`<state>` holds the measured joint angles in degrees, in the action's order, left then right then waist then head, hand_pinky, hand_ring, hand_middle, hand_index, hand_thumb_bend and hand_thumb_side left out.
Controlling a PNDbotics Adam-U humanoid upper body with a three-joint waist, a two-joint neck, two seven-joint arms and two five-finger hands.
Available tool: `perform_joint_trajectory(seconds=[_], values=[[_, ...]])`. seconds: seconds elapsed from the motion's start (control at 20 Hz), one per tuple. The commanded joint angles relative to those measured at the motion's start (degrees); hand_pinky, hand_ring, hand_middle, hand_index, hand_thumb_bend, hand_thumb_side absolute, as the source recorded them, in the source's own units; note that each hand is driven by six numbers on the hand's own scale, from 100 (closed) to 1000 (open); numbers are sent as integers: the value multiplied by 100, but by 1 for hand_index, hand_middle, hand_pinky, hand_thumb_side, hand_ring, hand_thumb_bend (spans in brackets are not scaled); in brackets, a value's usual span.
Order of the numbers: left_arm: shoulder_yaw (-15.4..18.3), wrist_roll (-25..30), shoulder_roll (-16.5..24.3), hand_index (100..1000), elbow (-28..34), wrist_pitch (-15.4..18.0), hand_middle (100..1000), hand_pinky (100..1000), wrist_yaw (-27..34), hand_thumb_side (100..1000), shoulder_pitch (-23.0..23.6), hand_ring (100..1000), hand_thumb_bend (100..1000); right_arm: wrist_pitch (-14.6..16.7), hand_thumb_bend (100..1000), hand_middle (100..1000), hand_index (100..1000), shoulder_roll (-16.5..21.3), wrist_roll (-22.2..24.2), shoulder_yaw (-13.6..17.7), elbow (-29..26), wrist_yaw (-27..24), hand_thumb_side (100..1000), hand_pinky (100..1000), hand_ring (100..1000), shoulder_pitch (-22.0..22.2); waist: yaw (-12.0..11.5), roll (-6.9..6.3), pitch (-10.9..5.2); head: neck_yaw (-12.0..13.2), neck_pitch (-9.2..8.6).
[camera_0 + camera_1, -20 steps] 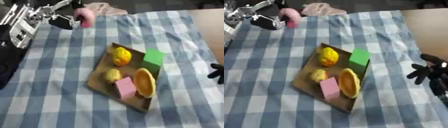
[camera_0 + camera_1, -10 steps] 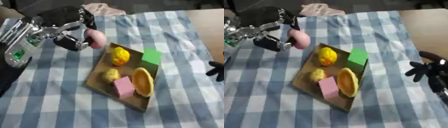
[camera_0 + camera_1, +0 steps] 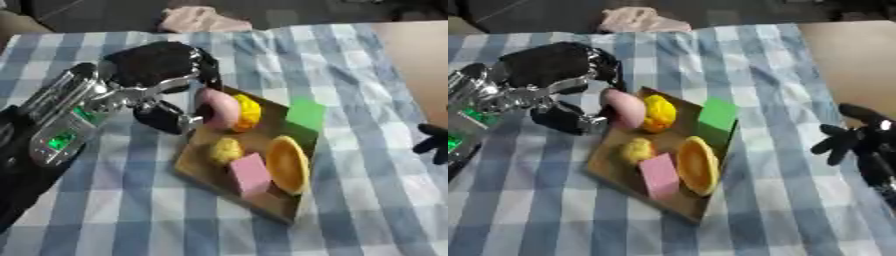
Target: Pick up objects on the table and place them in the box.
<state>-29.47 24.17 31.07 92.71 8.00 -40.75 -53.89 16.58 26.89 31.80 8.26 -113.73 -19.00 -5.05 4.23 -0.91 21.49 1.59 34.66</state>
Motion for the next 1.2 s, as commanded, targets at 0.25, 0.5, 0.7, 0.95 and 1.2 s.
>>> perform_joint_trajectory(seconds=[0.25,0.5,0.7,0.95,1.2], values=[[54,-35,-409,683,-264,-45,579,728,-347,215,14,645,100,-44,100,516,967,25,18,12,-86,-6,529,986,703,-39,11,16,-91,53,-64],[10,-63,-604,742,-486,67,626,769,-639,218,27,698,100,-55,100,515,967,4,26,6,-86,3,529,987,702,-33,33,19,-91,67,-69],[-99,169,-612,950,-575,326,883,930,-799,495,-1,913,124,-73,100,515,967,-6,28,7,-86,26,527,987,702,-25,36,0,-89,63,-62],[-46,389,-561,1000,-475,656,931,975,-891,716,-46,969,453,-85,100,515,967,-2,19,10,-86,24,528,987,702,-20,30,-10,-107,51,-60],[31,290,-502,968,-258,703,889,928,-784,622,-38,928,216,-85,100,516,967,11,5,11,-86,5,530,986,702,-16,22,-16,-134,30,-52]])
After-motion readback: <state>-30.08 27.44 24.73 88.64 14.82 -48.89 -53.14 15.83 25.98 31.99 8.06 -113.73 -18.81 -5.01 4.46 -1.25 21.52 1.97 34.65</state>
